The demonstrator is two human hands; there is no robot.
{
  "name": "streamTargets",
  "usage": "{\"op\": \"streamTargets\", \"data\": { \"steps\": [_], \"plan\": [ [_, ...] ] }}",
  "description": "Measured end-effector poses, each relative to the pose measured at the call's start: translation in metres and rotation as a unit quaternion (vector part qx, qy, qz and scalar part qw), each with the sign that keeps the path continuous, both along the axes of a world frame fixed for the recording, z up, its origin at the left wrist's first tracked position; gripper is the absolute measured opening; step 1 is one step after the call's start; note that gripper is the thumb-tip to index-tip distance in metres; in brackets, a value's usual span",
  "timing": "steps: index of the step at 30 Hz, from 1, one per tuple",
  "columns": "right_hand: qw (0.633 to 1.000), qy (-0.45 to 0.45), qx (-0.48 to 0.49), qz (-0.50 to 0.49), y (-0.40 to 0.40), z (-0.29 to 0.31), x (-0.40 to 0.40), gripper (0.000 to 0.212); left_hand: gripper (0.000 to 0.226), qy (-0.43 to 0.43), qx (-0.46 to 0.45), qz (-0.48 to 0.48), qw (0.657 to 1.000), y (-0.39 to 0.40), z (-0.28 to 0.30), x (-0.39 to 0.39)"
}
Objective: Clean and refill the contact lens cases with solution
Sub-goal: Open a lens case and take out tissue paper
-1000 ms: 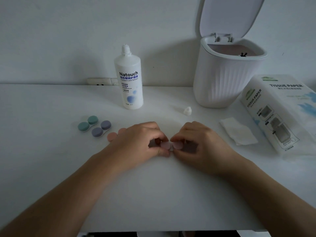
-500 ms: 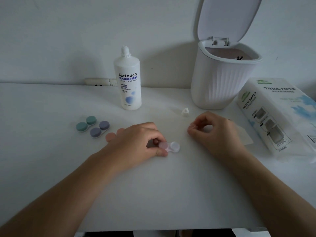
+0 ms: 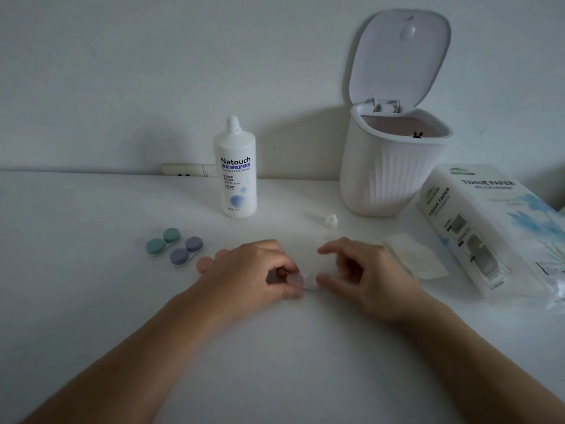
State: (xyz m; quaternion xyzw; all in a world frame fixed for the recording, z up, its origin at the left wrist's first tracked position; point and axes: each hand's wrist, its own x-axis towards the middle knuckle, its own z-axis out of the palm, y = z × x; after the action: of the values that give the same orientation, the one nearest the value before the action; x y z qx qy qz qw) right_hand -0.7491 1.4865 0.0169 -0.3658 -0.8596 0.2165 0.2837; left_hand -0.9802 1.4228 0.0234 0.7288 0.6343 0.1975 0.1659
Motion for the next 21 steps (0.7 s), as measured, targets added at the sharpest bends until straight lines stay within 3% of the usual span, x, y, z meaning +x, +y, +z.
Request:
{"op": "streamTargets", "data": {
  "steps": [4, 10, 21],
  "plan": [
    [0.998, -0.067, 0.0, 0.016, -0.003, 0.0, -0.003, 0.035, 0.041, -0.014, -0.004, -0.012, 1.0, 0.002, -0.001, 0.0],
    [0.997, -0.062, 0.01, 0.036, -0.001, -0.001, -0.005, 0.022, 0.034, 0.016, 0.023, -0.009, 1.0, 0.0, -0.003, 0.0],
    [0.997, -0.043, -0.061, 0.033, 0.004, -0.005, -0.007, 0.023, 0.009, -0.001, 0.05, -0.024, 0.998, -0.004, -0.004, 0.014]
  ]
}}
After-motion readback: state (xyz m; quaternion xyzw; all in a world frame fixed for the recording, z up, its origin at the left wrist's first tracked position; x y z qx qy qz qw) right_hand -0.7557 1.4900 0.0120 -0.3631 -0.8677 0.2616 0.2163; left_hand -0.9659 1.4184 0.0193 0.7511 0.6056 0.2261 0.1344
